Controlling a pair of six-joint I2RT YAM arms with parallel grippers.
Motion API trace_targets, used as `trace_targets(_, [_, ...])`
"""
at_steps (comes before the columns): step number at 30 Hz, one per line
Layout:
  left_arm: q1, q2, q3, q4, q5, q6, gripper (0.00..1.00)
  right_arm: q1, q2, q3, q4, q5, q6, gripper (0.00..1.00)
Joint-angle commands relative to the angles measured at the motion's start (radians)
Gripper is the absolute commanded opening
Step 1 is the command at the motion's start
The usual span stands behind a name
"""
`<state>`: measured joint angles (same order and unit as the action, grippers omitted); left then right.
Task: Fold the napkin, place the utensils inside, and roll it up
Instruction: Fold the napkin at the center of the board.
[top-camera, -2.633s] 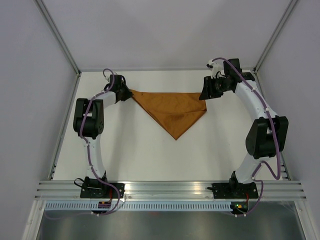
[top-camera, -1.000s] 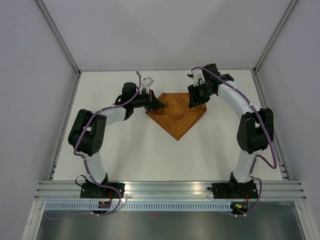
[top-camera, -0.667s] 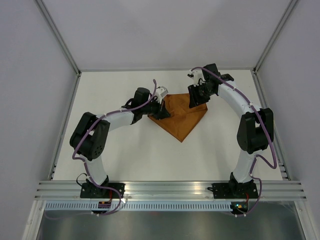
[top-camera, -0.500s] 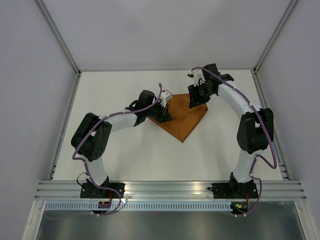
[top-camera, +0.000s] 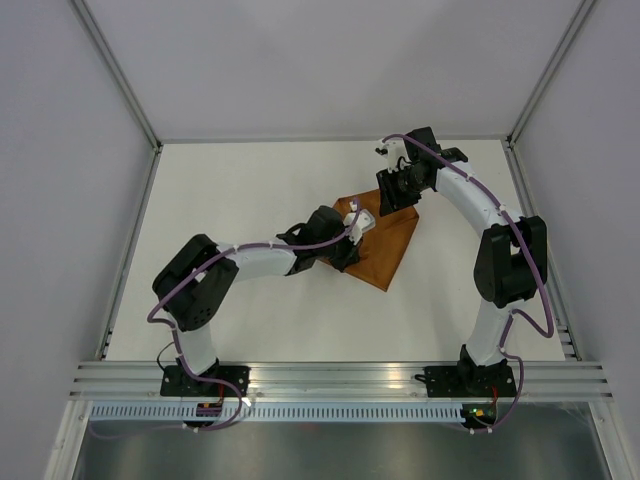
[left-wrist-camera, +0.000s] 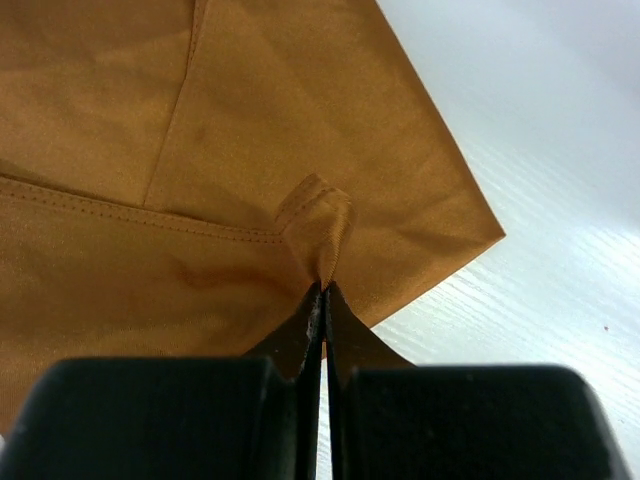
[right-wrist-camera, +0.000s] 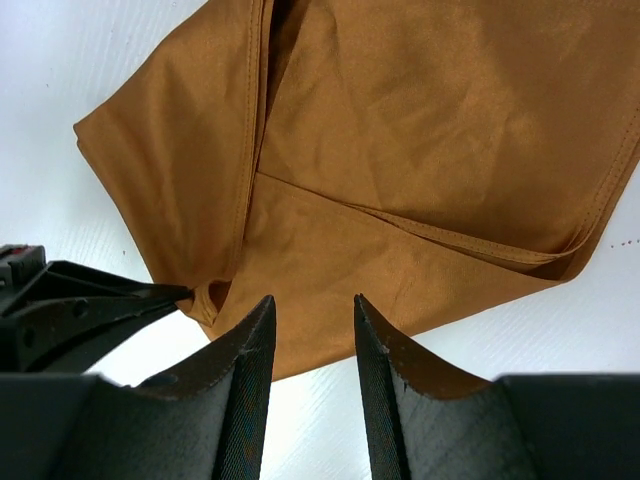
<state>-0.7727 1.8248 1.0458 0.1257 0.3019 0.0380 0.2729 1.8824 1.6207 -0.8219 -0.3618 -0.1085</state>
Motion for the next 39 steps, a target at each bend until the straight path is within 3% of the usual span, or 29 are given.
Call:
trace_targets(1, [-0.066,-0.015,-0.018,0.054,-0.140,0.059,0.02,0.003,0.000,0.036,0.013,0.038,0.020,0.43])
trace_targets(16, [-0.233,0.063,-0.012,0.124,-0.374,0.091,0.03,0.002,0.021,0.036,0.012,0.069,0.020,0.43])
trace_targets(25, [-0.281,0.068,-0.001,0.132,-0.376,0.089,0.35,0.002,0.032,0.038,0.006,0.081,0.020,0.43])
trace_targets(30, [-0.289,0.073,0.008,0.129,-0.348,0.083,0.42,0.002,0.043,0.039,0.006,0.087,0.020,0.44])
trace_targets(39, [-0.316,0.108,0.043,0.124,-0.284,0.066,0.43,0.000,0.053,0.044,0.001,0.092,0.013,0.44])
